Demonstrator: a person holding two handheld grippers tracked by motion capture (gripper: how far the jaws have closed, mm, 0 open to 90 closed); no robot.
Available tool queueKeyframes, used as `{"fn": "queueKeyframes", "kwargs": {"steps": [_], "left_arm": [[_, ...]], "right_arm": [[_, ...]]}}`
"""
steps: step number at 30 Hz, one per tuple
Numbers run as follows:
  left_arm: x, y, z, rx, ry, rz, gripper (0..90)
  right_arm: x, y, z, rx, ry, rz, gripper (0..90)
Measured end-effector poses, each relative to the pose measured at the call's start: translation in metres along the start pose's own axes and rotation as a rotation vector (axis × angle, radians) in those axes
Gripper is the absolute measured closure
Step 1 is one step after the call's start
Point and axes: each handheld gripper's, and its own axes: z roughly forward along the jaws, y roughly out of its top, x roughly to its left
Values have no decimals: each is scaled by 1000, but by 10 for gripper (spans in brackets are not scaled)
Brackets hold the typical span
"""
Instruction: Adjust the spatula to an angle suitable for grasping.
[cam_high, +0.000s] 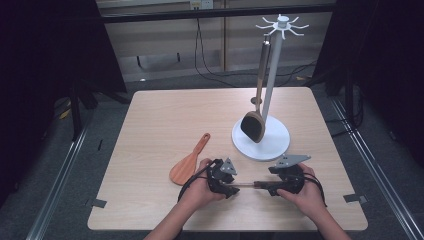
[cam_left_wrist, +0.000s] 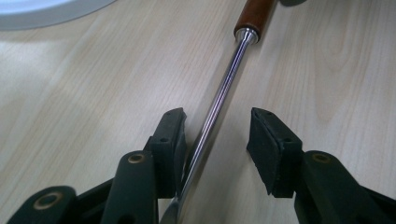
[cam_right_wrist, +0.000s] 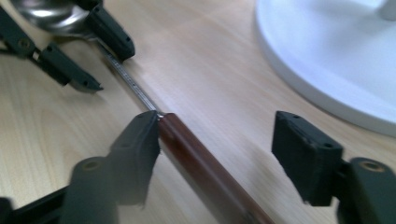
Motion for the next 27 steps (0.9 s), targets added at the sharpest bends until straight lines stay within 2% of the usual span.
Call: {"fn": "queueKeyframes", "kwargs": {"steps": [3,9,10,14,17,19,20,24,27], "left_arm": [[-2,5,3,11,-1,24,588],[-3,12,5,38,-9,32,703],[-2,13,4,60,-14,47,742],[-6,16,3,98,-24,54,774],[-8,19,2,135,-2,47,802],[-8,19,1,151,-4,45,805],[-10,18,0,149,1,24,808],[-9,18,0,151,1,28,809],[-9,18,0,150,-1,25,740]], "right_arm": [[-5,-5,-11,-38,-19,57,261],[-9,-11,-21,-72,-46,105,226],[-9,-11,-23,-78,-53,110,218],[-12,-13,-28,-98,-69,130,204],[-14,-12,-32,-132,-76,154,195],[-14,-12,-33,-135,-77,161,195],[-14,-12,-33,-135,-74,160,194],[-14,-12,-34,-135,-77,162,193],[-14,-11,-34,-145,-76,167,193]]}}
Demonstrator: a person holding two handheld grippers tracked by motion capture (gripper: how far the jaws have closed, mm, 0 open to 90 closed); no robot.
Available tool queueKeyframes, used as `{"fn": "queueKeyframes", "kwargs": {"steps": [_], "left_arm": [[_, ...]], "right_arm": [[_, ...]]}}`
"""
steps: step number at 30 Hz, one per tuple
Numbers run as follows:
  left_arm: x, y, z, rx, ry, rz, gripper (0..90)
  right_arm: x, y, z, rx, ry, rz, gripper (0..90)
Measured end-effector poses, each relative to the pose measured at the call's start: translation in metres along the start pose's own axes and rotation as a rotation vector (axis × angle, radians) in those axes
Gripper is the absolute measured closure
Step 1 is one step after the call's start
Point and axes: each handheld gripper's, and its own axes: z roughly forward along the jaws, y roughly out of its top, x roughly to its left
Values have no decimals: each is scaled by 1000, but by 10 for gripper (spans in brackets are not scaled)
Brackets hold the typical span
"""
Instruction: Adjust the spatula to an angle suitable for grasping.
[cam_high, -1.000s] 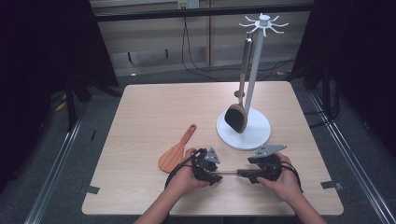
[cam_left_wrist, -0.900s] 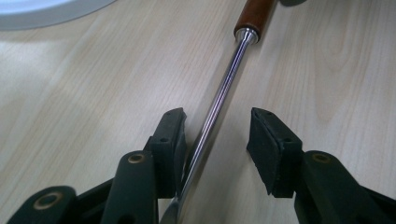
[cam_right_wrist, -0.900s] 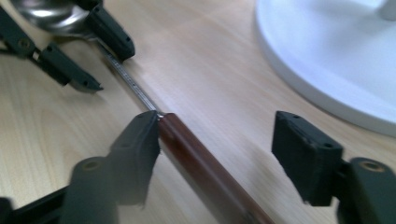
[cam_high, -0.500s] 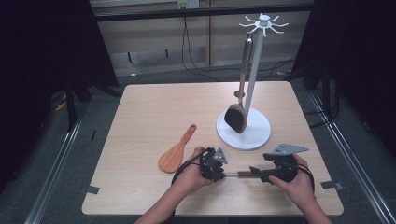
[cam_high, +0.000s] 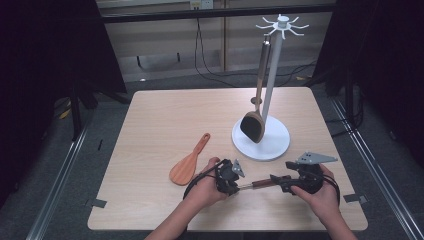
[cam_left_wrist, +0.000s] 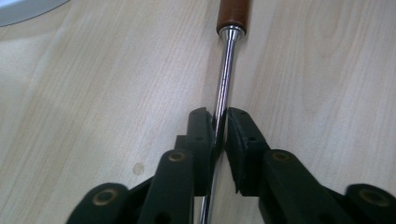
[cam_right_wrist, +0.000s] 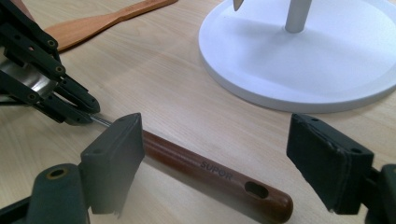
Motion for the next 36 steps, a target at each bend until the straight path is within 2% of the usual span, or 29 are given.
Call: {"fn": "queueKeyframes", "kwargs": {"steps": [1,2,3,4,6,7,10,12,13,14,15,16,17,19,20,21,23,24,26,28,30,31,32,33,34,35,36], "left_arm": [[1,1,0,5,-3,21,740],[0,1,1,-5,-3,1,734],[1,2,1,6,0,30,728],[0,2,1,2,-7,24,731],[1,3,2,0,-24,37,752],[1,4,2,0,-38,40,809],[0,5,2,9,-30,57,814],[-2,8,2,30,-6,80,835],[-3,8,1,6,-10,37,845],[0,8,-2,-8,-43,9,847],[0,8,-2,-8,-43,9,847],[2,7,-5,-47,-76,-1,847],[0,6,-6,-57,-78,-16,848],[-1,7,-10,-57,-52,-10,848],[-1,6,-13,-78,-57,-24,848],[-1,6,-13,-78,-57,-24,848],[0,4,-16,-126,-60,-70,849],[0,4,-18,-136,-52,-79,849],[3,2,-23,-155,-39,-90,850],[6,-1,-29,-187,-24,-122,852],[7,-1,-31,-196,-24,-126,852],[7,-2,-31,-221,-20,-144,852],[8,-2,-34,-230,-12,-145,852],[8,-3,-35,-251,-6,-167,852],[7,-3,-35,-278,-4,-189,852],[8,-3,-36,-297,-4,-191,852],[7,-4,-36,-345,4,-218,852]], "right_arm": [[0,0,-1,1,-2,-4,193],[0,0,-1,-2,-2,0,193],[0,0,-1,-1,1,-2,193],[0,0,-1,-3,1,-2,192],[0,-1,-2,-1,-1,4,193],[0,-2,-2,-1,-2,6,191],[0,-3,-3,-2,-4,6,190],[-1,-3,-6,-12,-8,9,189],[-1,-2,-7,-19,-9,16,187],[-2,-1,-9,-27,-11,21,187],[-2,-1,-9,-27,-11,21,187],[-3,-1,-11,-41,-15,26,186],[-4,0,-13,-54,-18,45,183],[-7,0,-15,-76,-26,63,181],[-11,1,-18,-100,-31,84,175],[-11,1,-18,-100,-31,84,175],[-14,2,-20,-122,-35,104,167],[-16,3,-21,-131,-29,109,162],[-16,6,-22,-144,-27,104,160],[-14,10,-24,-177,-38,102,152],[-13,11,-24,-183,-41,104,150],[-11,12,-23,-188,-37,104,151],[-10,12,-22,-193,-32,103,154],[-7,13,-18,-189,6,117,200],[-7,13,-18,-189,6,117,200],[-6,13,-17,-187,26,127,211],[0,14,-14,-183,47,131,225]]}}
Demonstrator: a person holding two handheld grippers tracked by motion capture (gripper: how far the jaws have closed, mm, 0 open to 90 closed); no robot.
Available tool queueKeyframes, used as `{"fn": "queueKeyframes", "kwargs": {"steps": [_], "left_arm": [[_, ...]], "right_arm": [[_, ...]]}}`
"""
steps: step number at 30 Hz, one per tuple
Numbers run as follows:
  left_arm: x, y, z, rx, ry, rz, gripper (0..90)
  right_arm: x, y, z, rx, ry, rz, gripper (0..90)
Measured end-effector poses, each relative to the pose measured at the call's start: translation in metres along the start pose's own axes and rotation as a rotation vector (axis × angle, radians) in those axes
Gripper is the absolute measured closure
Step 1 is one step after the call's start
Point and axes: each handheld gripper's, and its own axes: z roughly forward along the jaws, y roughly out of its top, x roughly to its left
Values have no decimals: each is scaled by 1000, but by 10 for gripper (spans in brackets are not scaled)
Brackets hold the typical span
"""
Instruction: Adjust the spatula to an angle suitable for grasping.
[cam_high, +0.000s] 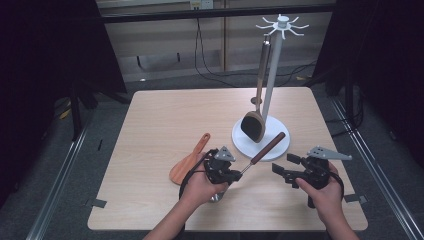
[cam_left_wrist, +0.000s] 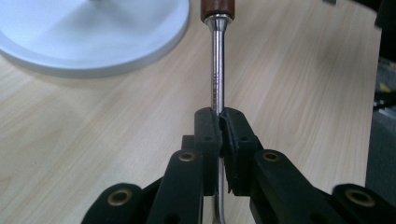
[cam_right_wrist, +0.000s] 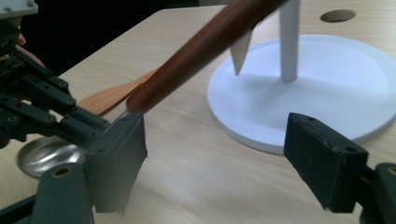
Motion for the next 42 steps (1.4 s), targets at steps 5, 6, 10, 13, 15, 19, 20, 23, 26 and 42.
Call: {"fn": "queueKeyframes", "kwargs": {"steps": [5,6,10,13,15,19,20,23,26,42], "left_arm": [[-4,1,-3,-46,34,-4,852],[-5,1,-4,-67,39,-10,852],[-9,2,-5,-82,68,-18,852],[-12,1,-6,-99,89,-29,852],[-14,0,-6,-115,104,-32,852],[-15,-2,-9,-110,114,-39,852],[-16,-3,-8,-113,118,-46,852],[-16,-6,-10,-106,135,-48,852],[-16,-6,-10,-105,139,-47,852],[-24,-7,-8,-107,172,-44,851]], "right_arm": [[17,0,10,5,89,22,329],[20,0,12,0,96,31,354],[27,-1,17,-4,119,62,463],[34,0,21,-23,120,83,532],[39,2,23,-30,123,95,582],[45,4,29,-22,131,103,625],[47,4,32,-17,133,104,638],[48,5,36,-12,143,109,651],[49,5,39,-14,149,102,670],[55,6,55,-11,168,152,756]]}}
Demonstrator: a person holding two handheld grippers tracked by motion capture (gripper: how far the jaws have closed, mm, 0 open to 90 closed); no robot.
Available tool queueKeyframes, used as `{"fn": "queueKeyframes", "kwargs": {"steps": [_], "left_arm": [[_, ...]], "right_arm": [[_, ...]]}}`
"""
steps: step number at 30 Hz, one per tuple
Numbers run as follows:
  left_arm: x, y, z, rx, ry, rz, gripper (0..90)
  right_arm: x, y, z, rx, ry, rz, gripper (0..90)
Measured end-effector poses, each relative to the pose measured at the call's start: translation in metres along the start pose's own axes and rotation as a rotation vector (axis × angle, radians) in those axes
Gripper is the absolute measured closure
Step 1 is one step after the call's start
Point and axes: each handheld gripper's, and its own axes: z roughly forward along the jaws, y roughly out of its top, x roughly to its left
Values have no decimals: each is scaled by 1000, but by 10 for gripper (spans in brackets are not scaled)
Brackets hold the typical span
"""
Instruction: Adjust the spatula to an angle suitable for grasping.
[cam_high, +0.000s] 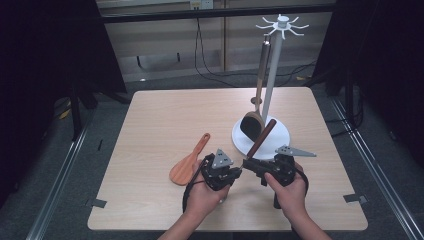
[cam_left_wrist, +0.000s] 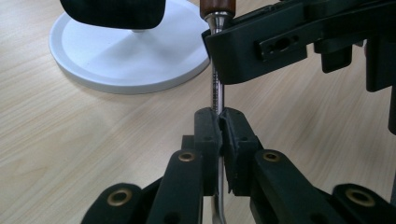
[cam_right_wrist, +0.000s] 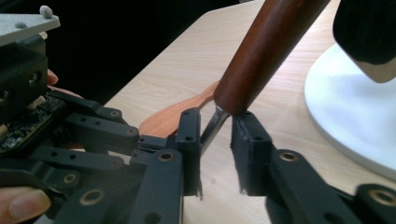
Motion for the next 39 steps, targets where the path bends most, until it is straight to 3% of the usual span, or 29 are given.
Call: {"fn": "queueKeyframes", "kwargs": {"steps": [4,5,9,11,13,18,24,27,30,32,33,35,39], "left_arm": [[-2,0,1,-5,-1,3,850],[-3,0,1,-5,3,1,850],[-2,1,0,-18,-6,2,848],[2,1,-1,-25,-41,-5,843],[4,2,-1,-36,-59,-18,839],[15,2,-1,-37,-143,-57,827],[20,4,-2,-47,-186,-52,837],[14,6,-2,-48,-153,-54,850],[10,8,-2,-63,-116,-56,851],[7,9,-2,-69,-87,-56,852],[6,9,-3,-65,-69,-52,852],[5,9,-3,-68,-51,-74,852],[4,7,-2,-72,-21,-80,852]], "right_arm": [[0,-1,2,3,18,29,797],[-2,-1,2,0,40,48,823],[-3,1,1,-2,59,45,833],[-5,4,0,2,96,47,848],[-5,5,-1,8,104,42,852],[-6,7,-2,4,145,-6,859],[-7,11,-1,8,171,-42,860],[-7,12,-2,7,171,-40,858],[-3,12,-2,-13,142,-50,855],[0,13,-3,-25,112,-41,823],[4,13,-4,-37,73,-44,797],[5,13,-4,-43,58,-40,797],[11,11,-1,-44,18,-40,816]]}}
